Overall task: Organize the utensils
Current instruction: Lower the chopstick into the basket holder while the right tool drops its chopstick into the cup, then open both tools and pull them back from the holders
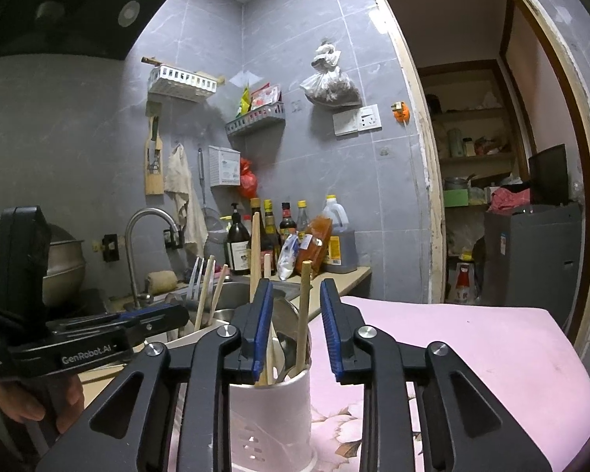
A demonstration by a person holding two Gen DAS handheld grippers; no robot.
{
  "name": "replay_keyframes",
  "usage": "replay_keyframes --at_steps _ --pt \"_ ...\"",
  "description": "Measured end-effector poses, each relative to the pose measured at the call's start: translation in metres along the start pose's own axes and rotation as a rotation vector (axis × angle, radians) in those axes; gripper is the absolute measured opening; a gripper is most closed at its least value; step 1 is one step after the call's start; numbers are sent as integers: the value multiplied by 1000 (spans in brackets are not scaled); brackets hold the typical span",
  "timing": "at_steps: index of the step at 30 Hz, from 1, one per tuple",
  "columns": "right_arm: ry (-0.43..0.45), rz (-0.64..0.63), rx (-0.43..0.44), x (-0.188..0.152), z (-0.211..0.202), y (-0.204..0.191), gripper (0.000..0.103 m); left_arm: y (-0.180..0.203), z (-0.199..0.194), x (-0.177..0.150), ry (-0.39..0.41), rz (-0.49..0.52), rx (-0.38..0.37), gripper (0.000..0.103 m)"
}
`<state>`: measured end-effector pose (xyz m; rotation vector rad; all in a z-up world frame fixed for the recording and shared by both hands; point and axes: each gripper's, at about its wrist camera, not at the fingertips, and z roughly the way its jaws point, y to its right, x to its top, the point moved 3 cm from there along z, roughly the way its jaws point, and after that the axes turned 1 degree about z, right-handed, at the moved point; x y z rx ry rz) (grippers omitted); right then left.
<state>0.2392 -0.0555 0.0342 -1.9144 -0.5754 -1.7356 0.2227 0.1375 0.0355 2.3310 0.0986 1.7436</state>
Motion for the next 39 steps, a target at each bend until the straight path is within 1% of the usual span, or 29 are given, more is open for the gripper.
replay_keyframes --at_steps 2,4,6,10,12,16,18,19,20,21,25,27,30,34,39 --pt "1 2 -3 1 -3 1 25 0 -2 2 5 -11 -2 23" --pt "3 6 -7 2 -5 2 29 1 -5 4 11 -17 0 27" --pt "7 13 -13 5 -9 3 36 4 -7 6 19 -22 -1 32" --pt "9 19 -29 9 -16 6 42 10 -10 9 21 -25 -3 37" --pt "10 29 -41 13 -21 8 47 13 -12 10 23 -26 -4 45" --pt "10 40 -73 19 -32 12 51 21 -17 12 34 -27 -7 53" --pt "9 47 -96 22 -39 14 58 24 -19 13 38 -30 -7 61" --pt "10 50 -104 23 -43 16 61 26 -21 14 42 -33 -7 63" --pt "12 54 -114 25 -48 18 65 28 -23 15 46 -37 -10 68" --pt "13 54 -128 27 -52 20 67 29 -24 15 49 -39 -12 74" --pt "13 60 -176 31 -69 28 74 37 -32 18 65 -46 -32 86" --pt "15 66 -195 32 -78 32 78 41 -36 19 76 -47 -37 98" --pt "18 63 -230 33 -92 38 82 49 -41 20 84 -33 -45 99" --pt "10 66 -261 33 -108 44 88 62 -44 17 74 4 -43 100" --pt "-2 70 -297 33 -128 50 102 75 -52 10 68 34 -47 100"
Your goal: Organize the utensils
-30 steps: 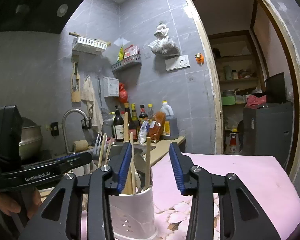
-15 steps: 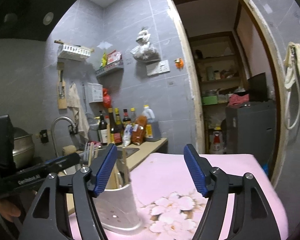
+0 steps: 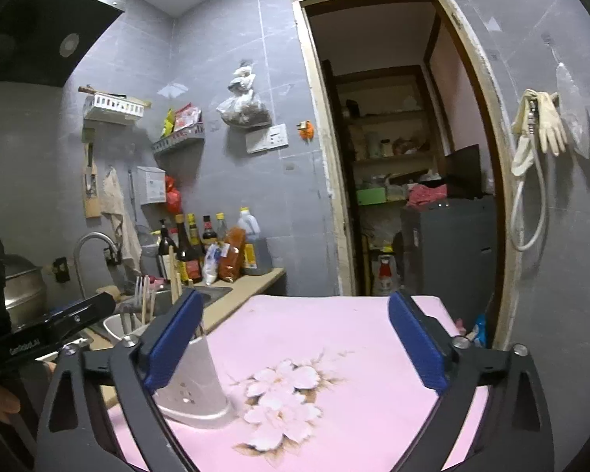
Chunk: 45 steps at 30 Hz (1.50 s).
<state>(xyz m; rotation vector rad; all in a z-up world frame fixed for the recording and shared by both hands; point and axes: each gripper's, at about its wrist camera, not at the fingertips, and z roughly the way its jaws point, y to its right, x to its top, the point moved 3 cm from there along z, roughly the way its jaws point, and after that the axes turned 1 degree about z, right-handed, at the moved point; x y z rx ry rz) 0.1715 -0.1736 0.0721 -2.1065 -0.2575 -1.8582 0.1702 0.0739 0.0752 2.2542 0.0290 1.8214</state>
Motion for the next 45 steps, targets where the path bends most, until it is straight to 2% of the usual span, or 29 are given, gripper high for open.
replay_keyframes --at_steps 12,25,36,45 --pt "-52 -52 -126 -13 -43 3 103 17 -26 -29 -34 26 -3 101" --pt "-71 -102 -232 -39 -83 -5 103 21 -54 -61 -62 54 55 101" --pt "-5 -146 -324 -60 -116 -17 103 22 -82 -81 -25 81 106 101" --pt "-1 -139 -326 -71 -129 -23 103 22 -96 -94 -28 80 118 101"
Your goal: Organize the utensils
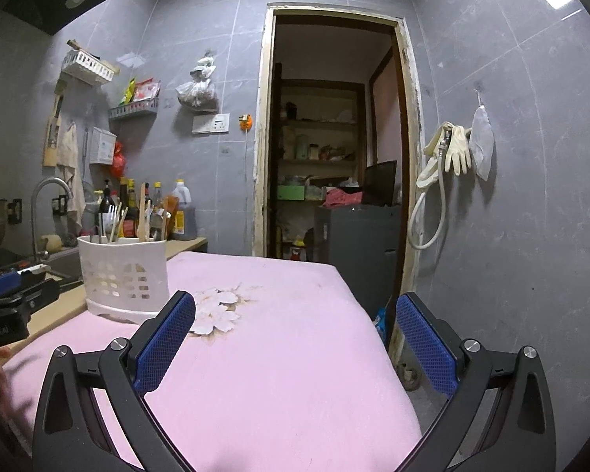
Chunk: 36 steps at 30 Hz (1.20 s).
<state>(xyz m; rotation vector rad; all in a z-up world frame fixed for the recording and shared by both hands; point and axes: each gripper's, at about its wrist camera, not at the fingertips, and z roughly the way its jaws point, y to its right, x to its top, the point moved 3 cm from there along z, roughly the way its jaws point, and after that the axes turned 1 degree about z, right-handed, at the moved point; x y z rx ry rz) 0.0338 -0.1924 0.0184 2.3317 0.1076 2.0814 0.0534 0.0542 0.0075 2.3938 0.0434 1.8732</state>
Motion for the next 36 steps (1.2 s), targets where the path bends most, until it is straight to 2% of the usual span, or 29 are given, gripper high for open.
replay_keyframes --at_steps 36 --pt "5 -8 -10 -4 -9 2 103 2 -13 0 19 16 9 101"
